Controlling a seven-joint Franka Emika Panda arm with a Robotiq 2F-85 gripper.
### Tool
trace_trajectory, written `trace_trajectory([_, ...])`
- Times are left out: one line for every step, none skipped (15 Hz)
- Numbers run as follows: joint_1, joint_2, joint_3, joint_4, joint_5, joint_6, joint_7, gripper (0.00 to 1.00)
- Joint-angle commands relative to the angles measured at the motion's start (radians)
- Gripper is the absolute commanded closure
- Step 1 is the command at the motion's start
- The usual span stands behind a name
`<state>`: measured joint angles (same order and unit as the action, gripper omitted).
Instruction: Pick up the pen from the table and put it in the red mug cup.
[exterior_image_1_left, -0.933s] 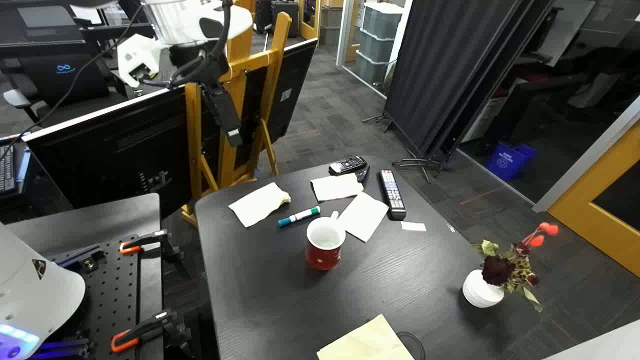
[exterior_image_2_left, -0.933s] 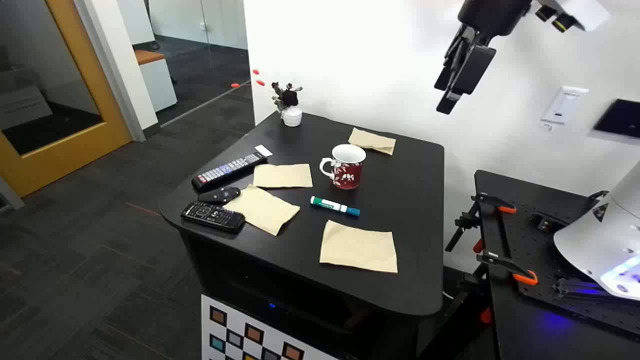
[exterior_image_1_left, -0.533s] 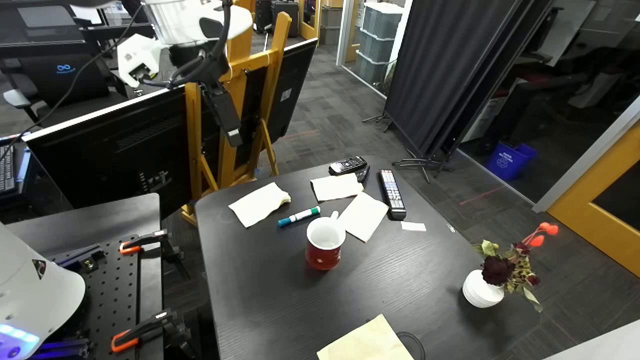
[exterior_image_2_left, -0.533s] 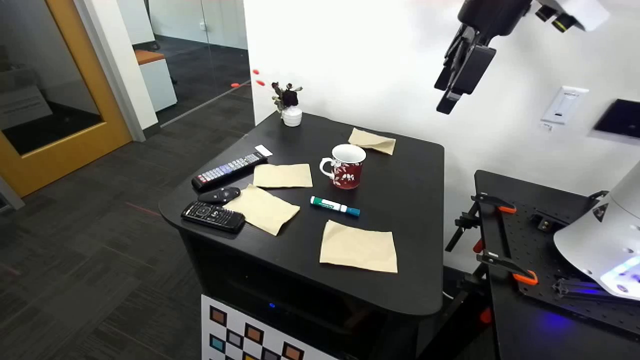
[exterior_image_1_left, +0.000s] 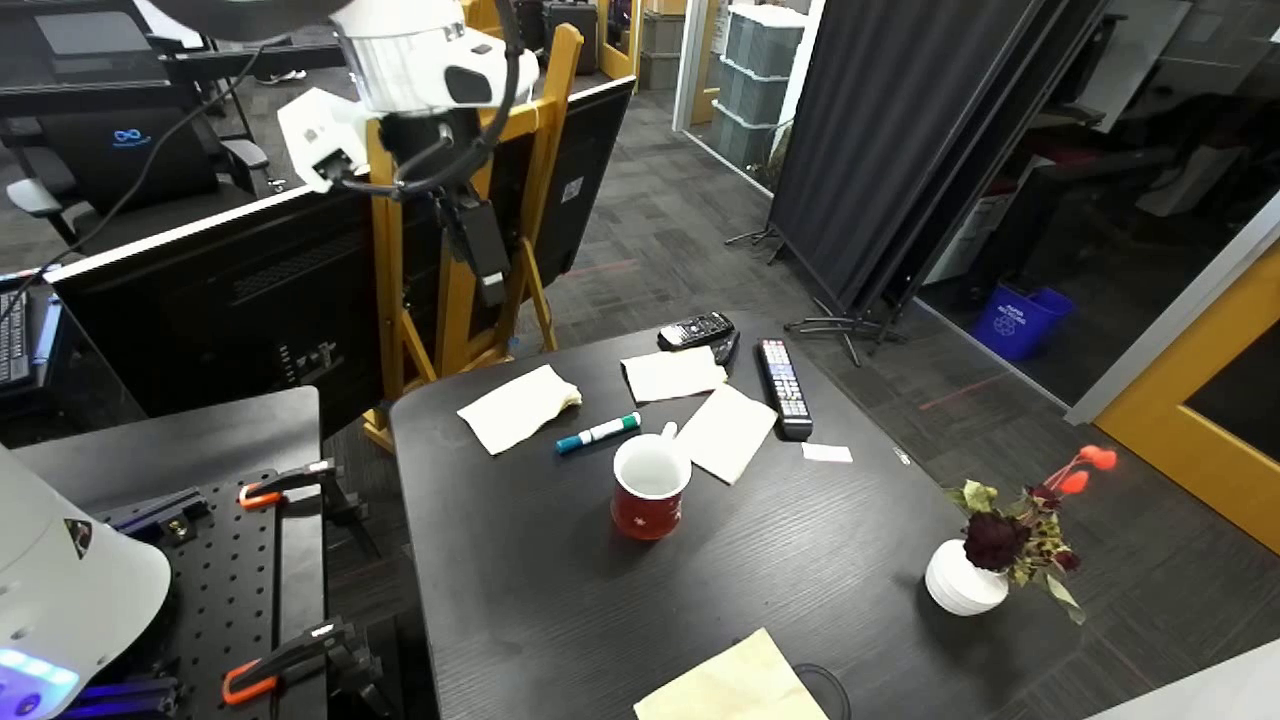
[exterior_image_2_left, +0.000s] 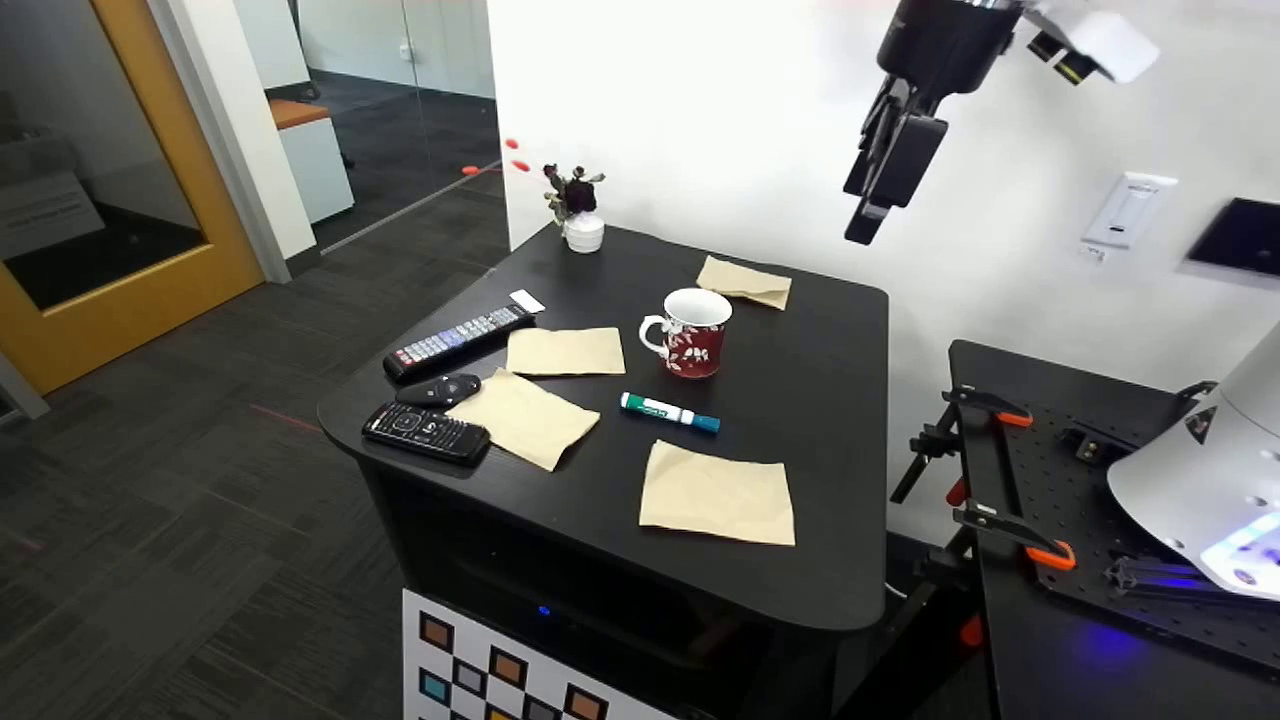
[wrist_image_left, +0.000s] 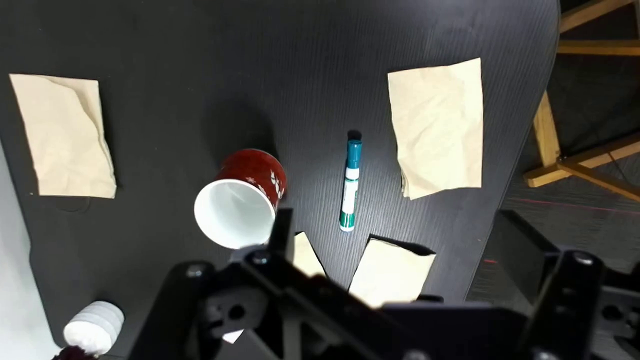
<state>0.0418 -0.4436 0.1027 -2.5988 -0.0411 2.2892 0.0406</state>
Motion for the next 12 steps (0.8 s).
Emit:
trace_trajectory([0.003,0.146,-0.011,0.076,-0.010,0.071,-0.009,0.00])
trace_trajectory([0.004,0.168,-0.003,0.073,-0.015,0.101,0.004,0.00])
trace_trajectory([0.007,0.192,-0.001,0.076,-0.013,0.126,0.006,0.00])
trace_trajectory([0.006,0.221,0.004,0.077,-0.022,0.158,0.016,0.00])
trace_trajectory([0.010,0.249,0.004,0.084,-0.011,0.174,0.021,0.00])
trace_trajectory([0.008,0.277,0.009,0.087,-0.018,0.196,0.040,0.00])
trace_trajectory([0.012,0.303,0.011,0.090,-0.017,0.219,0.046,0.00])
trace_trajectory([0.012,0.331,0.019,0.091,-0.027,0.240,0.072,0.00])
trace_trajectory([0.014,0.357,0.021,0.097,-0.028,0.257,0.086,0.00])
trace_trajectory([0.016,0.388,0.025,0.103,-0.037,0.276,0.108,0.00])
trace_trajectory([0.019,0.414,0.025,0.110,-0.044,0.291,0.124,0.00])
trace_trajectory([0.021,0.444,0.025,0.120,-0.061,0.309,0.149,0.00])
